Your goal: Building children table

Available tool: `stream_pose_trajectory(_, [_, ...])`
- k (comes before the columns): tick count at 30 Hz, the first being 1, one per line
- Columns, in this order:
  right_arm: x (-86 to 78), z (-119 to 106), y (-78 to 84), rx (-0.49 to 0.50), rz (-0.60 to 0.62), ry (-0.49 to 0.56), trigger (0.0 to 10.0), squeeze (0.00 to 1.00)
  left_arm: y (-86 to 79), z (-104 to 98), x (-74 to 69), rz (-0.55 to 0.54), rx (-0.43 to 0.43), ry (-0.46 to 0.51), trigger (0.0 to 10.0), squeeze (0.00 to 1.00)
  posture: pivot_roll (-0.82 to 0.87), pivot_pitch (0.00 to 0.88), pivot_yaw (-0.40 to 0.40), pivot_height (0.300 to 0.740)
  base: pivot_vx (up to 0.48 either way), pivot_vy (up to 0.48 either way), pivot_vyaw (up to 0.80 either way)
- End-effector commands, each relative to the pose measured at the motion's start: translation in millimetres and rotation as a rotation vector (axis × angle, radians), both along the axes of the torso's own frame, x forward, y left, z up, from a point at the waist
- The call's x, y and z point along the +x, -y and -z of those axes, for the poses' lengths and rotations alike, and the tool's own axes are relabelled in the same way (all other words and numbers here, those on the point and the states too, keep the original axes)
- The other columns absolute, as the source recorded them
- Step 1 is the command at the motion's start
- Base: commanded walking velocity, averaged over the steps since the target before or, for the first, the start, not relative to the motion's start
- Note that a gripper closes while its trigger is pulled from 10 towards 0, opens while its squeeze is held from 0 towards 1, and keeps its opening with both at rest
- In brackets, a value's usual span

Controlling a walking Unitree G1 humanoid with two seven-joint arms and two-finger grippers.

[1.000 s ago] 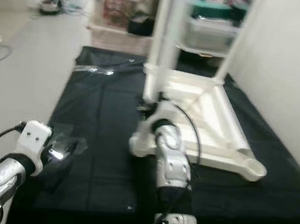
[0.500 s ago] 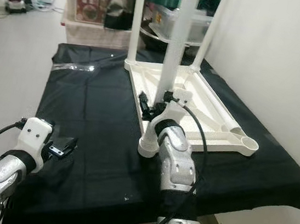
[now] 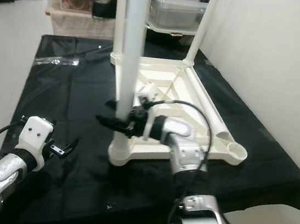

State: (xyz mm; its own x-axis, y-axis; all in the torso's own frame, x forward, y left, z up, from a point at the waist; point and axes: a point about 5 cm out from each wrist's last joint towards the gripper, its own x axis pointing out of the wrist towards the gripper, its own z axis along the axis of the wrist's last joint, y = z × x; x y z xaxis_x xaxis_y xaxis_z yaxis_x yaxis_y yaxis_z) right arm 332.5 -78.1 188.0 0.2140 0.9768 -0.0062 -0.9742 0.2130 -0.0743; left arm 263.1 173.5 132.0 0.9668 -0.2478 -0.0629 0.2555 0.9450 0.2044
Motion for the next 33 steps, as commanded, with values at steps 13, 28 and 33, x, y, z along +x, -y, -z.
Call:
stream_pose_trajectory(13, [5.3,40.3,86.1,-0.005,1.506,-0.251,0.0,0.0,1.7,5.3,-8.6,-0.002,0.006,-0.026,10.0,0.0,0.04,0.0,-0.082,0.74,0.0,0.0,0.0])
stream_pose_trajectory(28, [8.7,-42.2,7.1,0.291,0.508,-0.098,10.0,0.0,3.9,5.2,-3.6,0.022,0.005,-0.026,10.0,0.0,0.02,0.0,-0.071,0.74,0.0,0.0,0.0])
stream_pose_trajectory(33, [-11.4,-29.8,7.8,0.136,0.107,-0.072,10.0,0.0,4.2,4.5,-4.0,0.018,0.003,-0.02,10.0,0.0,0.05,0.0,-0.093,0.74,0.0,0.0,0.0])
